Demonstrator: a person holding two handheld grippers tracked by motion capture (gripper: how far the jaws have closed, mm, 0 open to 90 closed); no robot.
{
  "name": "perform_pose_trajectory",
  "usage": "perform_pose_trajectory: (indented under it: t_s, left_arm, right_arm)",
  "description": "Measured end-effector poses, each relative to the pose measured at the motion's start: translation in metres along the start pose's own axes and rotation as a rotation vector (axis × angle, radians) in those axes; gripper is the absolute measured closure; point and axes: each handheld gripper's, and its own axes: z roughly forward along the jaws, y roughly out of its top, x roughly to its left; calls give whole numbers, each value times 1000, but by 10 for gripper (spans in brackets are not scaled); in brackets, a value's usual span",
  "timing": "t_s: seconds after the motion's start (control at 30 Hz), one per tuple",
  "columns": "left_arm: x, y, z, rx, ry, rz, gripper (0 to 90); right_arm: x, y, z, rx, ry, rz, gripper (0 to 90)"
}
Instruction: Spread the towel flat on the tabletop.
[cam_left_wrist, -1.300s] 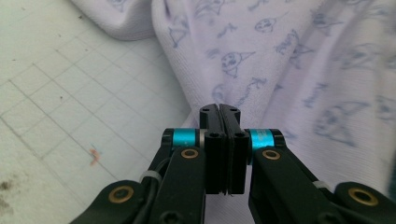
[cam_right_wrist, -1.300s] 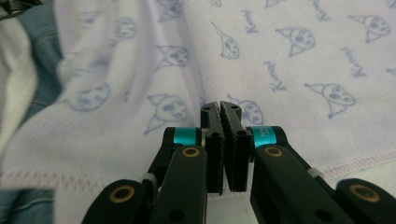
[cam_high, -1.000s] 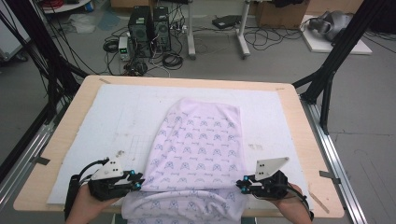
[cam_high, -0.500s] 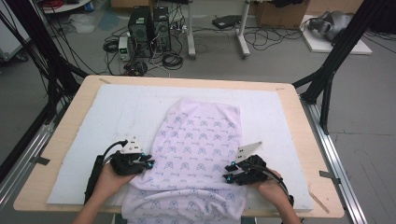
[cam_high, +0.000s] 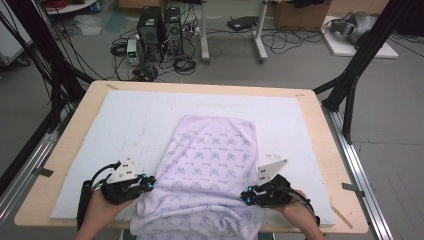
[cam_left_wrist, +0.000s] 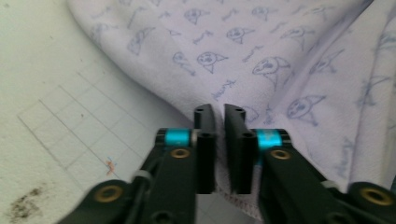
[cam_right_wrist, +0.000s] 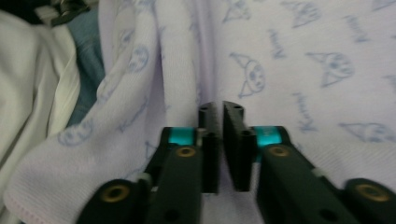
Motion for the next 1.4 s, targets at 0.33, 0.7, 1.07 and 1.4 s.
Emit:
perform_pose_trajectory:
  t_s: [0.33,0.7,1.07,1.4]
  left_arm:
    - [56,27,44,-49,35,-133,538]
    - [65,23,65,18,46,-162,518]
    - [72,19,82,104,20,-186,644]
    - [60,48,79,-3,35,-188,878]
  right_arm:
    - [-72,25,-10,-8,-233,102,603]
    - [-63,-12,-8,80,-212,121,783]
    - [-62,5,4,60,-184,105,605]
    - [-64,1,9,66,-181,124,677]
